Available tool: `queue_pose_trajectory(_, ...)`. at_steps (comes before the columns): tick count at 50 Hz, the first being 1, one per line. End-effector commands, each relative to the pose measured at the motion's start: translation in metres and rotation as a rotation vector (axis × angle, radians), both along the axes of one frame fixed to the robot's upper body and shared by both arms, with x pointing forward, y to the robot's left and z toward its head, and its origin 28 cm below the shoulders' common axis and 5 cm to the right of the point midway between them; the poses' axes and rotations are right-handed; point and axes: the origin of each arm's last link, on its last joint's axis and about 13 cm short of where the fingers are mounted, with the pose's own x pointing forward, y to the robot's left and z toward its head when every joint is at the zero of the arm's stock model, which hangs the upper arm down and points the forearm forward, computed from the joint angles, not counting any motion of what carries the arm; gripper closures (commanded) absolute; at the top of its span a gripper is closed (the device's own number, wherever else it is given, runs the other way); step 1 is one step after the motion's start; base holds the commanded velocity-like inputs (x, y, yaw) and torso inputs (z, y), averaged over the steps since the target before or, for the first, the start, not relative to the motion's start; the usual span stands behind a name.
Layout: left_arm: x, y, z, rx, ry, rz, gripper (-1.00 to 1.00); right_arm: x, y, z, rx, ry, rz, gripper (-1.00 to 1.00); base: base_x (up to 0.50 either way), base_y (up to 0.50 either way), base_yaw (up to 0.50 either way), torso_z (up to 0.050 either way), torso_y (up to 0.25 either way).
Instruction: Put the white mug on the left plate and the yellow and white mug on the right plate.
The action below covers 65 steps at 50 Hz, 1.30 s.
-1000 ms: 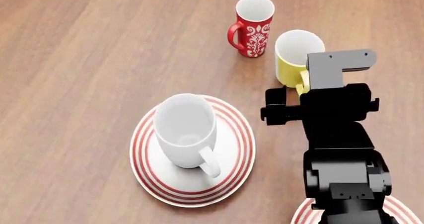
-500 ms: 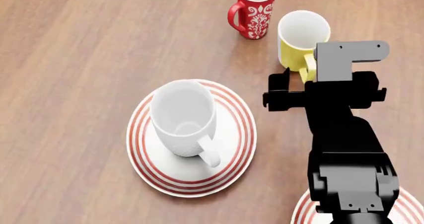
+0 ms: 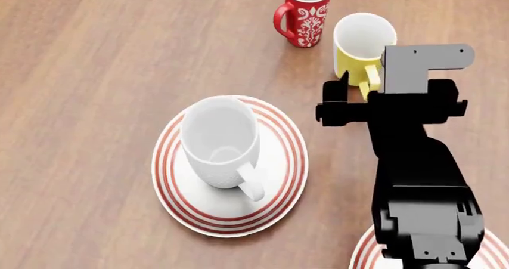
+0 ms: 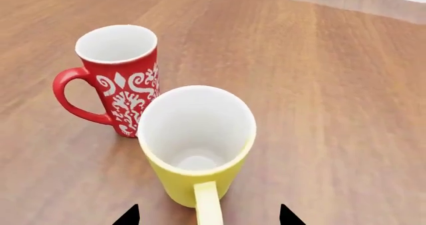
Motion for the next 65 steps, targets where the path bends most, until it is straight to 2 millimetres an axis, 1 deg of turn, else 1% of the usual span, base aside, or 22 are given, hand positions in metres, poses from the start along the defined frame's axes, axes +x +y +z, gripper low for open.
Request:
queue_pose_trajectory(1, 0.0, 0.0, 0.001, -0.001, 0.0, -0.001, -1.0, -0.001, 0.002, 0.015, 0.005, -0.06, 0.016, -1.0, 0.0, 0.0, 0.0, 0.0, 0.0)
queue_pose_trajectory(6, 0.001, 0.0, 0.0, 0.013, -0.003, 0.004, -1.0, 0.0, 0.003, 0.017, 0.002, -0.063, 0.019, -1.0, 0.0, 0.0, 0.0, 0.0, -0.017)
queue_pose_trajectory(13, 0.0, 0.0, 0.0, 0.005, -0.005, -0.001, -1.0, 0.0, 0.002, 0.014, 0.006, -0.058, 0.017, -1.0, 0.0, 0.0, 0.0, 0.0, -0.227)
queue_pose_trajectory(14, 0.001, 0.0, 0.0, -0.016, -0.004, -0.013, -1.0, 0.0, 0.002, 0.013, 0.006, -0.057, 0.016, -1.0, 0.0, 0.0, 0.0, 0.0, 0.0)
queue_pose_trajectory(25, 0.001, -0.001, -0.001, 0.015, -0.004, 0.001, -1.0, -0.001, 0.001, 0.013, 0.012, -0.057, 0.01, -1.0, 0.0, 0.0, 0.0, 0.0, 0.0)
queue_pose_trajectory(26, 0.001, -0.001, -0.001, 0.041, -0.002, 0.002, -1.0, -0.001, 0.001, 0.013, 0.013, -0.058, 0.008, -1.0, 0.0, 0.0, 0.0, 0.0, -0.25)
queue_pose_trajectory(29, 0.0, -0.003, -0.001, 0.019, -0.003, -0.021, -1.0, -0.001, 0.0, 0.013, 0.017, -0.061, 0.006, -1.0, 0.0, 0.0, 0.0, 0.0, -0.25)
queue_pose_trajectory(30, 0.0, -0.003, -0.002, 0.038, -0.003, -0.018, -1.0, -0.002, 0.0, 0.013, 0.019, -0.061, 0.004, -1.0, 0.0, 0.0, 0.0, 0.0, 0.0)
queue_pose_trajectory(36, 0.001, -0.002, -0.002, 0.025, 0.007, -0.013, -1.0, -0.002, -0.001, 0.011, 0.028, -0.059, 0.006, -1.0, 0.0, 0.0, 0.0, 0.0, 0.0)
queue_pose_trajectory(37, 0.0, -0.002, -0.002, 0.024, 0.005, -0.012, -1.0, -0.002, -0.001, 0.011, 0.06, -0.05, 0.009, 1.0, 0.0, 0.0, 0.0, 0.0, 0.0)
queue_pose_trajectory(49, 0.0, -0.003, -0.001, 0.026, 0.005, -0.013, -1.0, -0.004, -0.001, 0.007, 0.053, -0.064, 0.002, 1.0, 0.0, 0.0, 0.0, 0.0, 0.0)
queue_pose_trajectory(55, 0.001, -0.002, -0.001, 0.025, 0.008, -0.014, -1.0, -0.009, -0.004, -0.001, 0.072, -0.104, -0.021, 1.0, 0.0, 0.0, 0.0, 0.0, 0.0)
queue_pose_trajectory(59, 0.001, -0.003, -0.001, 0.026, 0.008, -0.016, -1.0, -0.015, -0.008, 0.003, 0.073, -0.185, -0.056, 1.0, 0.0, 0.0, 0.0, 0.0, 0.0)
queue_pose_trajectory(65, 0.001, -0.003, -0.001, 0.029, 0.009, -0.019, -1.0, -0.03, -0.007, 0.013, 0.067, -0.303, -0.03, 1.0, 0.0, 0.0, 0.0, 0.0, 0.0)
